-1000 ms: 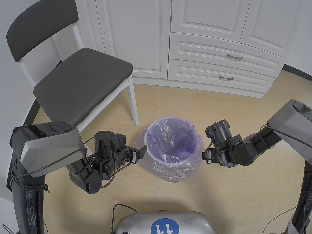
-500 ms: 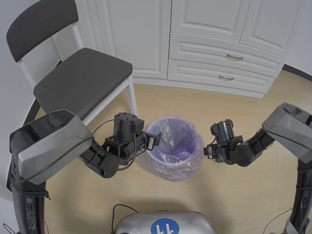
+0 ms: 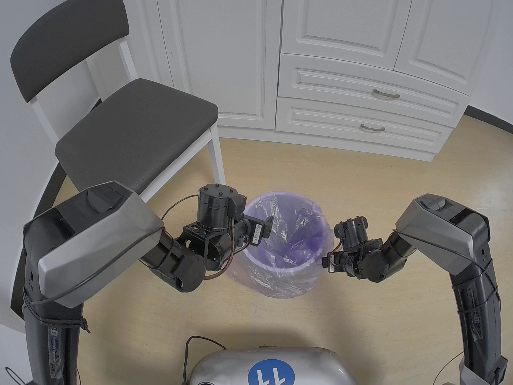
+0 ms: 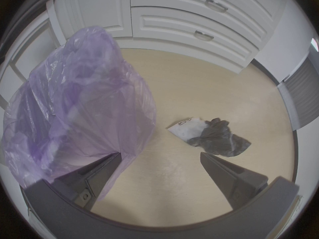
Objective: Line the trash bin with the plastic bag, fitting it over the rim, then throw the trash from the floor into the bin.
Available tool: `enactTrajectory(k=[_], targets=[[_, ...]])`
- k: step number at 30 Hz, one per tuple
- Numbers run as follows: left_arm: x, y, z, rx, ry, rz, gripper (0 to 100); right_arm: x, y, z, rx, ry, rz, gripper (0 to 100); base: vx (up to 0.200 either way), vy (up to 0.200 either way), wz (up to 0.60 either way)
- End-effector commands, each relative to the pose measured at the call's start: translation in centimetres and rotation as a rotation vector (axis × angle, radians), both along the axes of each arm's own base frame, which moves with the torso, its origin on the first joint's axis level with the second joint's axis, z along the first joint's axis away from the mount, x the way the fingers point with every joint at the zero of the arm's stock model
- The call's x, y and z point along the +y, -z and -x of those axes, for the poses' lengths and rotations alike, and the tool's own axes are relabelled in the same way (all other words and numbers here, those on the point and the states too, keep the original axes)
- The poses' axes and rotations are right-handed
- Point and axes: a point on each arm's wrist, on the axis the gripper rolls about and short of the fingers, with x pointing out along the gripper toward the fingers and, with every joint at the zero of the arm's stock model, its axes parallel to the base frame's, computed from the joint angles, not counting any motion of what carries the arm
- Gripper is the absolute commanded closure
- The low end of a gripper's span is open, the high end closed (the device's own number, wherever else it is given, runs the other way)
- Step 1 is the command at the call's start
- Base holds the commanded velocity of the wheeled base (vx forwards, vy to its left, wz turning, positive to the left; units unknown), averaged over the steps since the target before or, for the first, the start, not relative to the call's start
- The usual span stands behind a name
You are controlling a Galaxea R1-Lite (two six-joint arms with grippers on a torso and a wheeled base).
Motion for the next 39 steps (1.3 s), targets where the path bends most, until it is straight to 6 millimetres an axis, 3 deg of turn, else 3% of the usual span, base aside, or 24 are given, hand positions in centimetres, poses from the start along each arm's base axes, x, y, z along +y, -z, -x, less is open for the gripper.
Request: enactTrajectory(k=[1, 7, 15, 22, 30, 39], targets=[[-0.4, 1.2, -0.3, 0.014, 0.004, -0.011, 0, -0.4, 1.6, -0.3, 0.029, 0.007, -0.010, 0, 0.000, 0.000, 0.00], [-1.7, 3.0, -0.4, 0.036, 0.026, -0.034, 0, -0.2, 0.6, 0.0, 0.012, 0.003, -0.019, 0, 0.000, 0.000, 0.00], [-3.5, 5.9, -1.8, 0.048, 0.008, -0.167, 0, 0.3, -5.1, 3.0, -0.040, -0.043, -0.027, 0, 0.000, 0.000, 0.00], [-4.8, 6.1, -2.1, 0.060, -0.038, -0.253, 0, 0.9, -7.3, 5.1, -0.057, -0.081, -0.031, 0, 0.000, 0.000, 0.00], [-3.7, 6.3, -0.7, 0.078, -0.101, -0.377, 0, 0.5, -8.4, 5.7, -0.066, -0.099, -0.009, 0, 0.000, 0.000, 0.00], [-1.3, 4.7, 1.6, 0.078, -0.117, -0.363, 0, 0.4, -8.3, 5.8, -0.064, -0.097, -0.006, 0, 0.000, 0.000, 0.00]])
